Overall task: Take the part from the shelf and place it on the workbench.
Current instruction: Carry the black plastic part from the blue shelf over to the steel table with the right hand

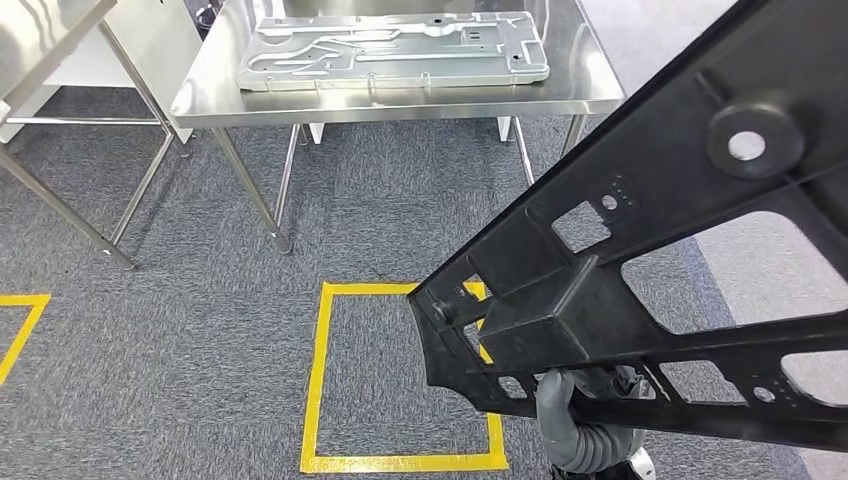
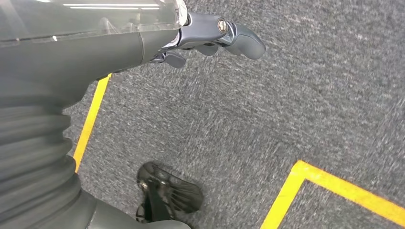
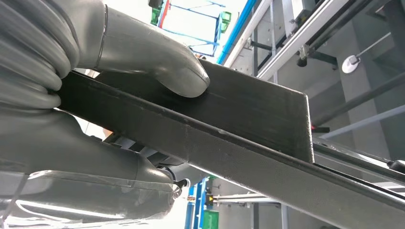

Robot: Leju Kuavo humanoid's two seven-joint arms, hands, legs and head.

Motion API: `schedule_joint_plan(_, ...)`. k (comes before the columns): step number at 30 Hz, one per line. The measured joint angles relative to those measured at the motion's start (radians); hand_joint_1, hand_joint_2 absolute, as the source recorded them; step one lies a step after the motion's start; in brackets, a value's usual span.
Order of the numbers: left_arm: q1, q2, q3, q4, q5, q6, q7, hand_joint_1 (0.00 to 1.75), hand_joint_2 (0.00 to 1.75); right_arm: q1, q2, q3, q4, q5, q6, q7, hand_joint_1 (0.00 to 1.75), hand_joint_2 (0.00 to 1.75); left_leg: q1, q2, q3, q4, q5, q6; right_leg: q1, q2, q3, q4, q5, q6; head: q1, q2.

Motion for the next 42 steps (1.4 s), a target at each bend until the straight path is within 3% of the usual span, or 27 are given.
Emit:
schedule_joint_plan(1,0.001,0.0,0.0,0.0,-0.002,0.0,0.0,0.0,1.75,0.001,0.0,0.001,0.0,0.001,-0.003,0.0,1.75,1.75,0.0,0.0,-0.008,-0.011,0.028,0.001,0.0,0.001,0.01,0.0,-0.007,0.0,0.0,0.0)
schedule_joint_plan(2,0.002,0.0,0.0,0.0,-0.003,0.001,0.0,0.0,1.75,0.002,0.0,0.001,0.0,0.002,-0.006,0.0,1.75,1.75,0.0,0.0,0.003,-0.059,0.073,0.004,0.001,0.002,0.021,0.0,-0.015,0.002,0.0,0.0)
schedule_joint_plan(3,0.002,0.001,0.0,0.0,-0.003,0.002,0.0,0.0,1.75,0.002,0.0,0.002,0.0,0.003,-0.009,0.0,1.75,1.75,-0.001,0.0,0.025,-0.127,0.119,0.01,0.001,0.003,0.033,-0.001,-0.023,0.004,0.0,0.0)
schedule_joint_plan(5,0.001,0.003,0.0,0.0,-0.004,0.004,0.001,0.0,1.75,0.002,0.0,0.003,0.0,0.004,-0.011,0.0,1.75,1.75,-0.007,0.0,0.067,-0.232,0.164,0.023,0.003,0.005,0.047,-0.002,-0.036,0.012,0.0,0.0)
schedule_joint_plan(10,-0.001,0.005,-0.001,0.0,-0.007,0.009,-0.002,0.0,1.75,0.004,0.0,0.006,-0.001,0.008,-0.014,0.0,1.75,1.75,-0.008,-0.002,0.098,-0.279,0.152,0.052,0.004,0.004,0.045,0.027,-0.049,0.042,0.0,0.0)
schedule_joint_plan(12,-0.002,0.005,-0.002,0.0,-0.01,0.009,-0.005,0.0,1.75,0.004,0.0,0.007,-0.004,0.01,-0.021,0.0,1.75,1.75,-0.006,-0.002,0.112,-0.285,0.147,0.06,0.001,0.002,-0.008,0.122,-0.088,0.049,0.0,0.0)
schedule_joint_plan(14,-0.003,0.005,-0.002,0.0,-0.012,0.009,-0.007,0.0,1.75,0.007,-0.002,0.007,-0.005,0.01,-0.031,0.0,1.75,1.75,-0.006,-0.002,0.122,-0.286,0.137,0.064,-0.001,0.002,-0.094,0.247,-0.131,0.054,0.0,0.0)
schedule_joint_plan(15,-0.002,0.005,-0.003,0.0,-0.012,0.009,-0.007,0.0,1.75,0.01,-0.004,0.007,-0.005,0.011,-0.036,0.0,1.75,1.75,-0.006,-0.003,0.128,-0.286,0.131,0.063,-0.002,0.002,-0.126,0.282,-0.132,0.056,0.0,0.0)
schedule_joint_plan(16,-0.002,0.005,-0.004,0.0,-0.012,0.009,-0.007,0.0,1.75,0.012,-0.006,0.007,-0.006,0.011,-0.04,0.0,1.75,1.75,-0.006,-0.003,0.137,-0.286,0.124,0.062,-0.003,0.001,-0.139,0.279,-0.111,0.056,0.0,0.0)
schedule_joint_plan(17,-0.001,0.005,-0.006,0.0,-0.013,0.008,-0.007,0.0,1.75,0.013,-0.007,0.007,-0.006,0.011,-0.043,0.0,1.75,1.75,-0.006,-0.004,0.149,-0.286,0.116,0.06,-0.004,0.001,-0.134,0.238,-0.07,0.056,0.0,0.0)
schedule_joint_plan(18,-0.001,0.005,-0.008,0.0,-0.013,0.008,-0.007,0.0,1.75,0.014,-0.008,0.007,-0.007,0.011,-0.045,0.0,1.75,1.75,-0.006,-0.004,0.159,-0.286,0.107,0.057,-0.005,0.0,-0.115,0.172,-0.018,0.055,0.0,0.0)
schedule_joint_plan(19,-0.002,0.005,-0.009,0.0,-0.014,0.008,-0.007,0.0,1.75,0.015,-0.008,0.008,-0.007,0.011,-0.046,0.0,1.75,1.75,-0.006,-0.004,0.17,-0.285,0.098,0.053,-0.005,-0.002,-0.096,0.11,0.016,0.053,0.0,0.0)
schedule_joint_plan(21,-0.004,0.005,-0.011,0.0,-0.015,0.007,-0.007,0.0,1.75,0.017,-0.009,0.008,-0.01,0.011,-0.047,0.0,1.75,1.75,-0.007,-0.004,0.179,-0.284,0.085,0.041,0.001,-0.006,-0.074,0.038,0.037,0.041,0.0,0.0)
schedule_joint_plan(24,-0.006,0.004,-0.015,0.0,-0.019,0.006,-0.007,0.0,1.75,0.023,-0.01,0.008,-0.015,0.011,-0.05,0.001,1.75,1.75,-0.008,-0.002,0.191,-0.273,0.076,0.026,0.003,-0.004,-0.059,0.024,0.031,0.018,0.0,0.0)
schedule_joint_plan(26,-0.01,0.004,-0.018,0.0,-0.021,0.006,-0.007,0.0,1.75,0.024,-0.01,0.008,-0.02,0.011,-0.053,0.0,1.75,1.75,-0.005,-0.003,0.168,-0.214,0.063,0.02,0.0,-0.004,-0.038,0.018,0.021,0.006,0.0,0.0)
schedule_joint_plan(29,-0.011,0.005,-0.019,0.0,-0.022,0.007,-0.005,0.0,1.75,0.026,-0.01,0.008,-0.025,0.014,-0.062,0.0,1.75,1.75,-0.001,-0.003,0.051,-0.036,0.0,0.007,0.001,-0.004,-0.013,0.014,0.002,-0.002,0.0,0.0)
schedule_joint_plan(30,-0.01,0.005,-0.02,0.0,-0.022,0.007,-0.004,0.0,1.75,0.027,-0.011,0.008,-0.025,0.015,-0.065,0.0,1.75,1.75,-0.001,-0.003,0.017,0.001,-0.015,0.004,0.001,-0.002,-0.005,0.015,-0.005,-0.003,0.0,0.0)
schedule_joint_plan(31,-0.009,0.004,-0.021,0.0,-0.023,0.007,-0.003,0.0,1.75,0.028,-0.011,0.009,-0.025,0.015,-0.068,0.0,1.75,1.75,0.0,-0.003,-0.002,0.006,-0.011,0.003,0.001,-0.001,0.006,0.015,-0.013,-0.002,0.0,0.0)
schedule_joint_plan(32,-0.009,0.004,-0.022,0.0,-0.023,0.007,-0.003,0.0,1.75,0.028,-0.012,0.009,-0.025,0.015,-0.07,0.0,1.75,1.75,0.0,-0.003,-0.005,-0.023,0.015,0.005,0.002,0.001,0.018,0.015,-0.022,-0.001,0.0,0.0)
schedule_joint_plan(34,-0.009,0.005,-0.023,0.0,-0.023,0.007,-0.002,0.0,1.75,0.028,-0.013,0.011,-0.026,0.015,-0.076,0.0,1.75,1.75,-0.002,-0.003,0.021,-0.139,0.109,0.013,0.002,0.001,0.045,0.014,-0.041,0.003,0.0,0.0)
schedule_joint_plan(36,-0.009,0.006,-0.023,0.0,-0.024,0.008,-0.001,0.0,1.75,0.028,-0.014,0.014,-0.028,0.015,-0.081,0.0,1.75,1.75,-0.008,-0.002,0.042,-0.223,0.155,0.024,0.002,0.002,0.061,0.011,-0.056,0.012,0.0,0.0)
schedule_joint_plan(40,-0.007,0.008,-0.024,0.001,-0.023,0.011,0.0,0.0,1.75,0.029,-0.018,0.017,-0.033,0.011,-0.083,0.0,1.75,1.75,-0.009,-0.005,0.073,-0.258,0.163,0.052,0.004,0.002,0.075,0.034,-0.056,0.04,0.0,0.0)
schedule_joint_plan(42,-0.01,0.008,-0.024,0.001,-0.022,0.013,-0.001,0.0,1.75,0.028,-0.021,0.018,-0.037,0.009,-0.083,0.0,1.75,1.75,-0.006,-0.007,0.095,-0.267,0.157,0.061,0.002,0.001,0.046,0.096,-0.082,0.05,0.0,0.0)
